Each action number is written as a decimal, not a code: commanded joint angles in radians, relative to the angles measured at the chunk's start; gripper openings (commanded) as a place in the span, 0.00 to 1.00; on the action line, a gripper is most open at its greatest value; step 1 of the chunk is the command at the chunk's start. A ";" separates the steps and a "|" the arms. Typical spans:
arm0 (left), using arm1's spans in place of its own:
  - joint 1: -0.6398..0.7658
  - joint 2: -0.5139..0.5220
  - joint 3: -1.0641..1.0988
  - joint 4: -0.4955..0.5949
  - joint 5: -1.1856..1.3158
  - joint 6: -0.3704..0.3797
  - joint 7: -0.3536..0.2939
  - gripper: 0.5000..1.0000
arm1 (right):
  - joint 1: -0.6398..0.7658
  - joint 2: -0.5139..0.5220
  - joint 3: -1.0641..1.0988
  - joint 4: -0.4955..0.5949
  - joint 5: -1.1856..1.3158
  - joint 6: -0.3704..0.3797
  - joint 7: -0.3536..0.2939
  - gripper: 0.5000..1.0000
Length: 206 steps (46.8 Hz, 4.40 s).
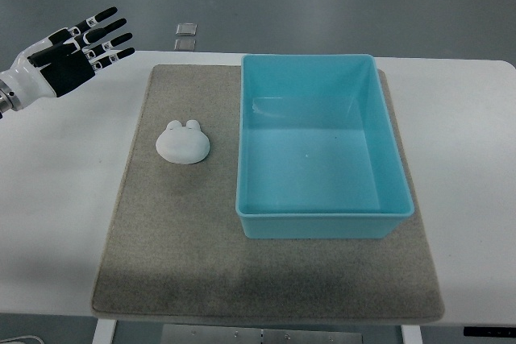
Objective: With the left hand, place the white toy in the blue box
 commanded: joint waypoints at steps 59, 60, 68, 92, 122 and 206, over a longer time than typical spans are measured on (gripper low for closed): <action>-0.063 0.087 -0.077 -0.115 1.052 0.085 -0.132 0.97 | 0.000 0.000 0.000 0.000 0.001 0.000 0.000 0.87; -0.063 0.092 -0.077 -0.126 1.065 0.091 -0.132 0.97 | 0.000 0.000 0.000 0.000 0.001 0.000 0.000 0.87; -0.063 0.112 -0.075 -0.196 1.131 0.111 -0.132 0.97 | 0.000 0.000 0.000 0.000 0.000 0.000 0.000 0.87; -0.053 0.112 -0.051 -0.350 1.359 0.266 -0.130 0.96 | 0.000 0.000 0.000 0.000 0.001 0.000 0.000 0.87; -0.050 0.040 0.047 -0.386 1.571 0.398 -0.118 0.95 | 0.000 0.000 0.000 0.000 0.001 0.000 0.000 0.87; -0.200 0.012 0.063 -0.333 1.776 0.651 -0.132 0.00 | 0.000 0.000 0.000 0.000 0.000 0.000 0.000 0.87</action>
